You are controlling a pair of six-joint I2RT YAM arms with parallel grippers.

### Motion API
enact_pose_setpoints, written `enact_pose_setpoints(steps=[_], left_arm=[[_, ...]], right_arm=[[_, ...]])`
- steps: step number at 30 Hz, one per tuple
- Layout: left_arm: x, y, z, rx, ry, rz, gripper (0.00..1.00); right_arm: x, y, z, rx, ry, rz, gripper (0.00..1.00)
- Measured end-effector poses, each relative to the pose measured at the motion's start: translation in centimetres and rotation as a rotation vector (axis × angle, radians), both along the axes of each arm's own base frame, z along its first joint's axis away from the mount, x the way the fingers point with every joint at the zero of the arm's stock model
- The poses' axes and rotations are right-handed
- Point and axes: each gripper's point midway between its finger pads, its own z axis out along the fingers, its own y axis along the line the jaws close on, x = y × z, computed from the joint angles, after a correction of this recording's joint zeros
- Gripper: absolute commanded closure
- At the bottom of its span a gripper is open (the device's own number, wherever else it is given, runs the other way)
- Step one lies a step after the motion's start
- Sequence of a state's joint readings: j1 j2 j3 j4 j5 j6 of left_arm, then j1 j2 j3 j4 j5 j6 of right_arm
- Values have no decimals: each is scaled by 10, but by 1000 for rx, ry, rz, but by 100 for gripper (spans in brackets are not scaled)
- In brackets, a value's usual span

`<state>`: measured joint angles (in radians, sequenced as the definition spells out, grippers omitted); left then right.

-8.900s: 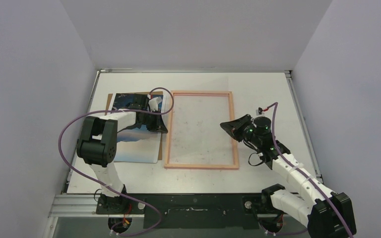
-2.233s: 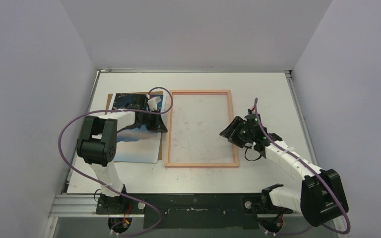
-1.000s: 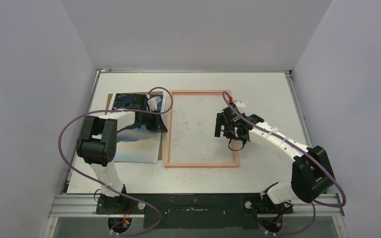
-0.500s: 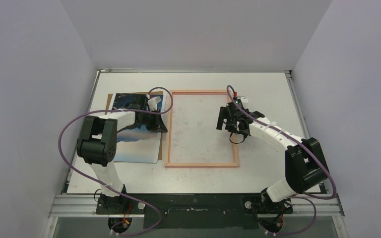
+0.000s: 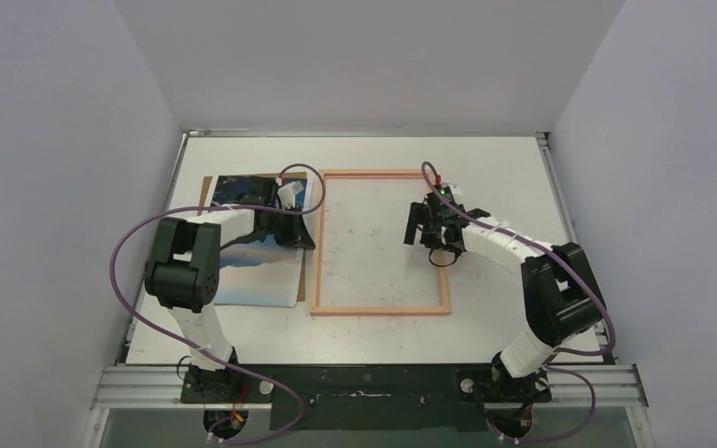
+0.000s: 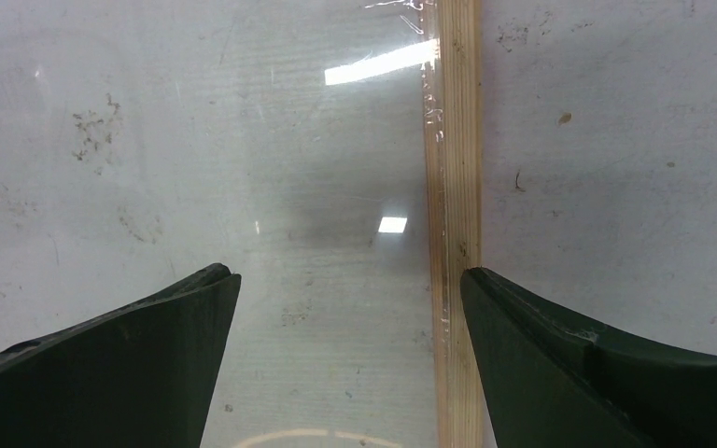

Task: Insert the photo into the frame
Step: Place the photo frame item in the photo frame.

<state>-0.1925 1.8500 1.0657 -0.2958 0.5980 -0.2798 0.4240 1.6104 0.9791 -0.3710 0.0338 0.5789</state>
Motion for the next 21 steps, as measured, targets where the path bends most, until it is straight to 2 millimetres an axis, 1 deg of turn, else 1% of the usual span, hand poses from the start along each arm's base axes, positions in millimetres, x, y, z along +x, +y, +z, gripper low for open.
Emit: enact_pose_setpoints(steps=[7,21], left_arm=[[0,0,0,1,0,0,100],[1,0,-1,-10,7,-3,100]], right_arm=[[-1,2,-5,19,7,8,5],[-3,12,-4,46,6,30,4]])
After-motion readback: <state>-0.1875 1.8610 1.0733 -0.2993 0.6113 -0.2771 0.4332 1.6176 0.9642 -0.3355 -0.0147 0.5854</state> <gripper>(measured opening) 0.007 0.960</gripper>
